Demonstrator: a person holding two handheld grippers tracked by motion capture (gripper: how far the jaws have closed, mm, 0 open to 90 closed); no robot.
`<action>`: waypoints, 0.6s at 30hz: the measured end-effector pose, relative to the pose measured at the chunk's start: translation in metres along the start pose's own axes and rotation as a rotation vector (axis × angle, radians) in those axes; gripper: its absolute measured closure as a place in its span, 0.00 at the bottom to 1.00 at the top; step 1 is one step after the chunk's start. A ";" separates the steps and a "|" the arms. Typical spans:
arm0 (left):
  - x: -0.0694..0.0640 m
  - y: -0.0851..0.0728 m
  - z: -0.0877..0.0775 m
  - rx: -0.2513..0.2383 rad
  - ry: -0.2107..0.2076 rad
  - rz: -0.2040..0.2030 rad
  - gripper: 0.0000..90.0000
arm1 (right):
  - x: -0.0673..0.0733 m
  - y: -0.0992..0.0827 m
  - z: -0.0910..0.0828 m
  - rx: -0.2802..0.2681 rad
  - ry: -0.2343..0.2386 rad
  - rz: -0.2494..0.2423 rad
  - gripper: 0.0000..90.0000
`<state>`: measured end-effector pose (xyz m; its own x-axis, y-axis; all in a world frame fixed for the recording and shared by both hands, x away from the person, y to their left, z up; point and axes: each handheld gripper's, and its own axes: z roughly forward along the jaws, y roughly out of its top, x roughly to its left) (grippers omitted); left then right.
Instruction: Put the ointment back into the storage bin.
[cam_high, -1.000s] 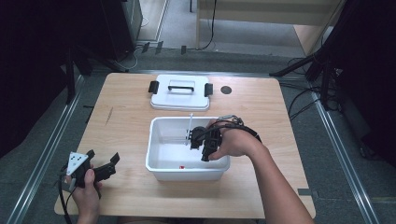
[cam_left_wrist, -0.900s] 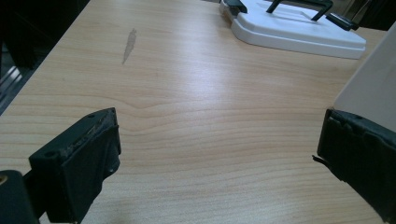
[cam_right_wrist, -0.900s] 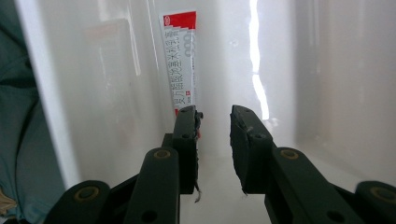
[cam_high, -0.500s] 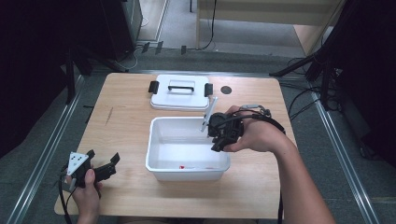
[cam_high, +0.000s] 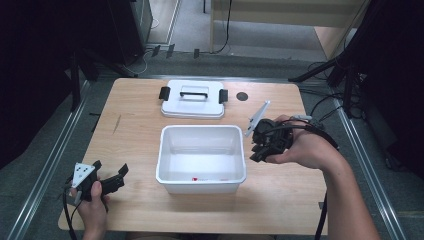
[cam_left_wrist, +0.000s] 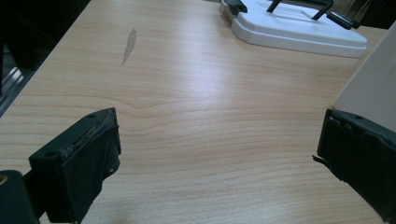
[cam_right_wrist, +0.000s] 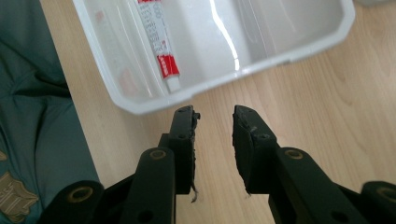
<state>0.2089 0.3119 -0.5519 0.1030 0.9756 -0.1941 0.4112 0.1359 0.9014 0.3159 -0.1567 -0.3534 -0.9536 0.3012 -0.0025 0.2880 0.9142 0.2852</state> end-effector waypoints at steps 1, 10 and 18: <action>0.000 0.000 0.000 0.000 0.000 0.000 0.00 | -0.003 -0.010 0.002 0.003 0.006 0.038 0.76; 0.000 0.000 0.000 -0.001 0.001 0.002 0.00 | -0.018 -0.065 0.024 -0.097 -0.089 0.163 0.62; 0.000 0.000 0.000 -0.001 0.000 0.005 0.00 | -0.026 -0.110 0.052 -0.212 -0.151 0.383 0.43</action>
<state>0.2084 0.3115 -0.5519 0.1053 0.9763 -0.1893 0.4094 0.1309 0.9029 0.3139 -0.2509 -0.4347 -0.7540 0.6569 0.0059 0.5775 0.6586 0.4825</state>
